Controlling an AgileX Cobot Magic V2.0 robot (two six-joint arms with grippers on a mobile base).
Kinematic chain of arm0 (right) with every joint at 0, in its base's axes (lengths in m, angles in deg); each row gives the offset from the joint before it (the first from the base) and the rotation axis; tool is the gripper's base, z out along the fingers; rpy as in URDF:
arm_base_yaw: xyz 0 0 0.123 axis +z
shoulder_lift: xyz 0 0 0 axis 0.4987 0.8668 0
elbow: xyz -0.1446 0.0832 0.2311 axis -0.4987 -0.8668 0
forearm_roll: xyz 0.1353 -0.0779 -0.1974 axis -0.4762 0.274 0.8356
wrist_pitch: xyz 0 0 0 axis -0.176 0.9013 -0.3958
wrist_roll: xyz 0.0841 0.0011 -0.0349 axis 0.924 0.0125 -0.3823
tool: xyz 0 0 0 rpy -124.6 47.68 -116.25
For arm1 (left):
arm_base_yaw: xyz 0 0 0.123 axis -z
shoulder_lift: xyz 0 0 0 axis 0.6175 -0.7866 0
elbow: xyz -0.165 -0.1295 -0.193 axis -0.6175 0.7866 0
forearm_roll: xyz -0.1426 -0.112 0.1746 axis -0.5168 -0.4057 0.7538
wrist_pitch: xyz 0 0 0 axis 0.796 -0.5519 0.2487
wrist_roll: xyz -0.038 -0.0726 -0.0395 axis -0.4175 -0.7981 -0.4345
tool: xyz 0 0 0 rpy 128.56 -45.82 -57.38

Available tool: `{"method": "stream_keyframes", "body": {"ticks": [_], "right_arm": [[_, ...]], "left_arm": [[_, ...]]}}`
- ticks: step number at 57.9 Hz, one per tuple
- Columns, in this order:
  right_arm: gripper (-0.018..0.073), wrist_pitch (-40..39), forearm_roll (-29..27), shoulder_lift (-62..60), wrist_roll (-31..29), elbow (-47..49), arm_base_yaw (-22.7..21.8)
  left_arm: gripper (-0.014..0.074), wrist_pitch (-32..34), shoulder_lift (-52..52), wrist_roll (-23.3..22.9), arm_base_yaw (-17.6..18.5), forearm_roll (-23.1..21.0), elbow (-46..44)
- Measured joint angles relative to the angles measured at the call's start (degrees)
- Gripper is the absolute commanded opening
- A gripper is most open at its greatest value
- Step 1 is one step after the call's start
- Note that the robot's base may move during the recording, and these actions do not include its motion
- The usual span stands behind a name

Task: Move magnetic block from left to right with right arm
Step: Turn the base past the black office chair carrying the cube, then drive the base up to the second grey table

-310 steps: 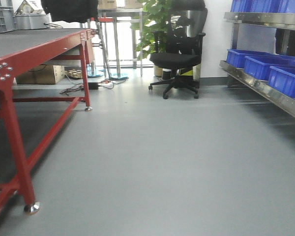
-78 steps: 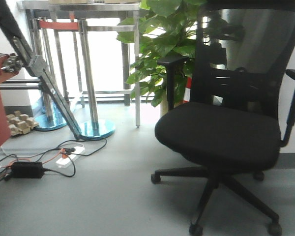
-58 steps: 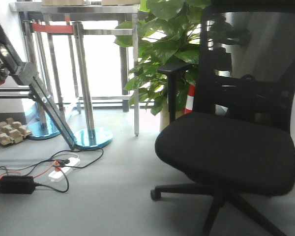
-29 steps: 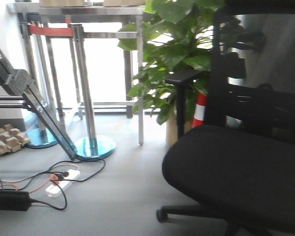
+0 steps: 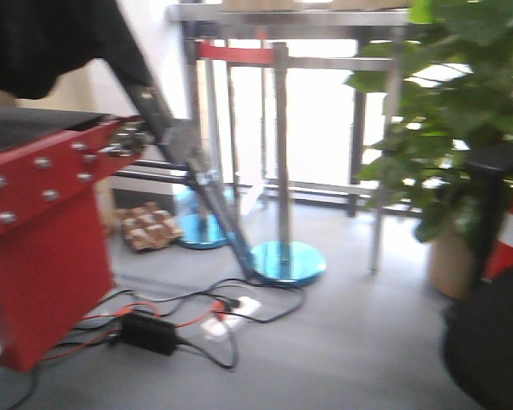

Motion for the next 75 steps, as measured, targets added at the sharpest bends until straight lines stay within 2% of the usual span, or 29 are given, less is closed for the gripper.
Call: {"method": "stream_keyframes", "body": {"ticks": [75], "right_arm": [[0.037, 0.0, 0.0, 0.0, 0.0, 0.0, 0.0]], "left_arm": [[-0.0126, 0.0, 0.0, 0.0, 0.0, 0.0, 0.0]]}}
